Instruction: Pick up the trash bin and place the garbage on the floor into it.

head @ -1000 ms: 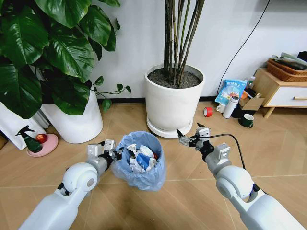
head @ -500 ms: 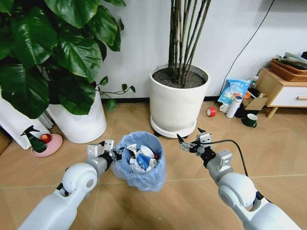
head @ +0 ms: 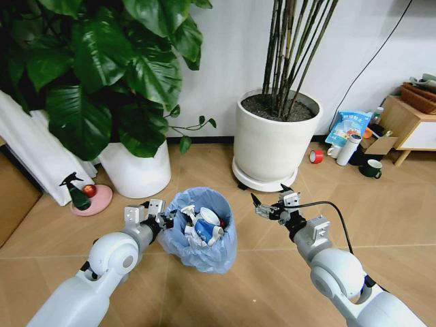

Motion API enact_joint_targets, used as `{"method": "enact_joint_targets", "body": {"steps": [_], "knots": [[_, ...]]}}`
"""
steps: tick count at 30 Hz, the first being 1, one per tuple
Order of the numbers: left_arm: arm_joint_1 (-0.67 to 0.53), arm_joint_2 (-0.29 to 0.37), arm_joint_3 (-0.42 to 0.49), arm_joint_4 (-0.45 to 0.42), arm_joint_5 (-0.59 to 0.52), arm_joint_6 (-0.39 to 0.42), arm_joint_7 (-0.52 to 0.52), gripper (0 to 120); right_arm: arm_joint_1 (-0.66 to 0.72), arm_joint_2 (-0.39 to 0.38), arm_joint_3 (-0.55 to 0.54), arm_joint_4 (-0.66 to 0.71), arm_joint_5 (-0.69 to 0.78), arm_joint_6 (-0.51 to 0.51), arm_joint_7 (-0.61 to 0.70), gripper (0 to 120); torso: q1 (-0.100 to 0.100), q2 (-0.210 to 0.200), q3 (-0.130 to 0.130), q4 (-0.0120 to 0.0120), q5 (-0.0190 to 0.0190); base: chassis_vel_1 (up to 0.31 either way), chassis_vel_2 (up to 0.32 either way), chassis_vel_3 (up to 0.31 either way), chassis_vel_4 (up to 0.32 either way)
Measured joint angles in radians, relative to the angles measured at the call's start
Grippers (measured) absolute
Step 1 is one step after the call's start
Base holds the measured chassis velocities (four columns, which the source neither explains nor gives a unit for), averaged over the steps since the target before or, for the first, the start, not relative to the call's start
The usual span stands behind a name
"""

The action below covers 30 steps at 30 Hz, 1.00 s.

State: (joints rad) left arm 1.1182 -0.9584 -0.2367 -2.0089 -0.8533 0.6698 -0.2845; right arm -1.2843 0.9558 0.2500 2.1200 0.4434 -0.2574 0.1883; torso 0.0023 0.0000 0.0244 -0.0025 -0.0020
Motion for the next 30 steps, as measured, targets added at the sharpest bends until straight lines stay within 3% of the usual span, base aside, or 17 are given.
{"method": "enact_joint_targets", "body": {"steps": [30], "knots": [[0.03, -0.006, -0.007, -0.023, 0.011, -0.001, -0.011, 0, -0.044, -0.004, 0.014, 0.014, -0.016, -0.001, -0.003, 100, 0.0, 0.0, 0.0, -0.0002, 0.0003, 0.2, -0.136, -0.205, 0.14]]}}
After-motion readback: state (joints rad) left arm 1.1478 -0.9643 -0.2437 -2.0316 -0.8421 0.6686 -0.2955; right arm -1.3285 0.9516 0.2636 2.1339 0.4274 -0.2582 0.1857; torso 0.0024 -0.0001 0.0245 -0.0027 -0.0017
